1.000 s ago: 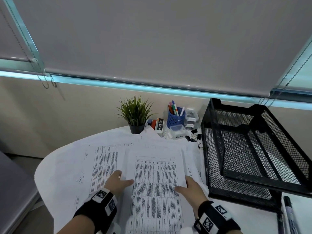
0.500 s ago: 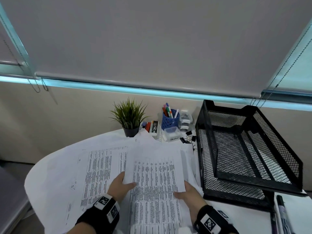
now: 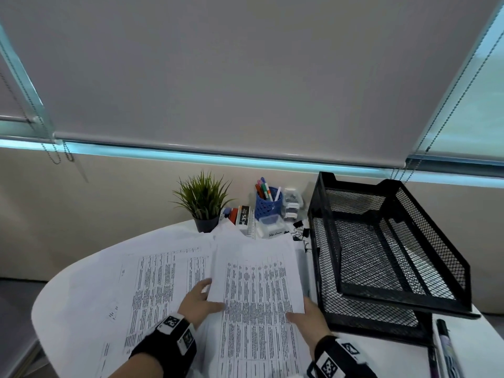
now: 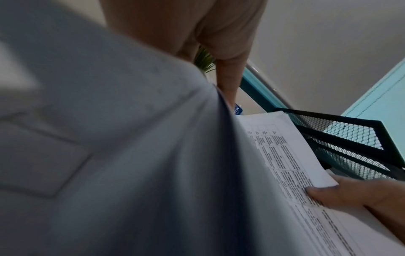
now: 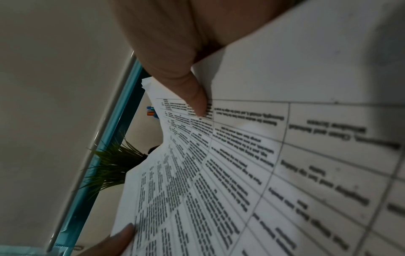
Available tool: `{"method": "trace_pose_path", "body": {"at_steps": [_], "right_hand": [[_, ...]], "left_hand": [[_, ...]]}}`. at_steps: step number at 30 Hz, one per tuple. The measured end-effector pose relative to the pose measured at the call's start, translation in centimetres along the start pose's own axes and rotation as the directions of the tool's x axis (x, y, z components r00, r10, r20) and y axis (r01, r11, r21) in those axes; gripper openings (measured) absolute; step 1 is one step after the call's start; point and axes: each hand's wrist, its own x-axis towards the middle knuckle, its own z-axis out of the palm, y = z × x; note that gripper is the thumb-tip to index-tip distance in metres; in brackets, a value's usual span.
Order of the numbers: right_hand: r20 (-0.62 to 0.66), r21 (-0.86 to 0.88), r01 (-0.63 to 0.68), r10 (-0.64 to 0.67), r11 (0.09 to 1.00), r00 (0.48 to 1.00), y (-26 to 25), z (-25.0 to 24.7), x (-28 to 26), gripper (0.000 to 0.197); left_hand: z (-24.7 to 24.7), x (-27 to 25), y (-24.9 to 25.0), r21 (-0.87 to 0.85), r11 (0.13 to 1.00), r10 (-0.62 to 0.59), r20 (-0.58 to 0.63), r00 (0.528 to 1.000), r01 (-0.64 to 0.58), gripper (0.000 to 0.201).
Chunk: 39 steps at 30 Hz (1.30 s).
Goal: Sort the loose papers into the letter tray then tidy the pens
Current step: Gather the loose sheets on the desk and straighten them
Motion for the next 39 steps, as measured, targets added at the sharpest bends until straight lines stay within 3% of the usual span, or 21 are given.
{"method": "trace_pose_path", "body": {"at_steps": [3,7,13,15,17,18,21,22,24,25,28,30,33,36,39], "right_hand": [[0.017,0.023,-0.012,0.011,1.000,1.000,-0.1,-0.5,-0.3,0.033],[0.021,0.125,-0.029,0.027,0.992,0.999,-0.1,-0.8,-0.5,0.032],[-0.010,0.208,0.061,-0.061,0.976,0.998,-1.3,-0.5,-1.1,0.037],[-0.026,0.245,0.123,-0.120,0.962,0.992,-2.6,-0.6,-1.5,0.047],[-0.004,0.279,0.167,-0.173,0.946,0.985,-4.0,-0.7,-1.9,0.067],[0.013,0.265,0.182,-0.192,0.947,0.981,-4.8,-0.8,-2.3,0.068],[0.074,0.150,0.238,-0.251,0.960,0.965,-7.4,-0.9,-2.8,0.029],[0.075,0.098,0.267,-0.275,0.959,0.959,-8.4,-1.0,-3.0,0.035],[0.082,0.065,0.333,-0.337,0.941,0.938,-9.6,-1.2,-2.7,0.067],[0.067,0.070,0.365,-0.370,0.928,0.927,-10.3,-1.2,-2.7,0.070],[0.015,0.183,0.399,-0.408,0.899,0.913,-11.7,-1.0,-2.5,0.033],[-0.003,0.199,0.412,-0.420,0.889,0.908,-11.8,-0.9,-2.1,0.041],[-0.013,0.205,0.426,-0.433,0.881,0.901,-11.2,-0.8,-1.6,0.045],[-0.004,0.280,0.378,-0.393,0.882,0.919,-10.9,-0.7,-1.8,0.058],[0.002,0.303,0.352,-0.370,0.886,0.929,-10.9,-0.6,-1.7,0.061]], "left_hand": [[-0.1,-0.2,0.1,0.120,0.992,-0.042,0.076,0.996,0.033,0.043],[-0.6,-0.6,0.1,-0.022,0.999,-0.042,0.033,0.999,0.042,0.025],[-1.5,-0.9,-0.5,-0.181,0.983,-0.012,0.004,1.000,0.013,0.051],[-1.9,-1.0,-0.3,-0.222,0.975,0.015,-0.003,1.000,-0.016,0.048],[-2.3,-1.4,0.5,-0.244,0.968,0.057,0.003,0.998,-0.055,0.038],[-2.5,-1.6,1.1,-0.252,0.965,0.081,0.008,0.997,-0.076,0.034],[-2.9,-2.2,3.5,-0.256,0.950,0.183,-0.014,0.983,-0.180,0.033],[-3.0,-2.4,4.3,-0.259,0.940,0.223,-0.026,0.975,-0.222,0.039],[-2.8,-3.2,6.2,-0.283,0.913,0.295,-0.044,0.955,-0.295,0.046],[-2.6,-3.5,7.2,-0.293,0.898,0.328,-0.051,0.943,-0.328,0.046],[-1.8,-4.4,9.5,-0.291,0.864,0.414,-0.053,0.909,-0.411,0.050],[-1.4,-4.7,10.4,-0.254,0.854,0.452,-0.070,0.889,-0.454,0.050],[-1.1,-4.6,10.6,-0.192,0.861,0.462,-0.092,0.882,-0.471,0.050],[-1.1,-4.1,10.2,-0.203,0.894,0.394,-0.065,0.917,-0.399,0.069],[-0.9,-3.8,9.9,-0.215,0.912,0.342,-0.070,0.937,-0.349,0.053]]}}
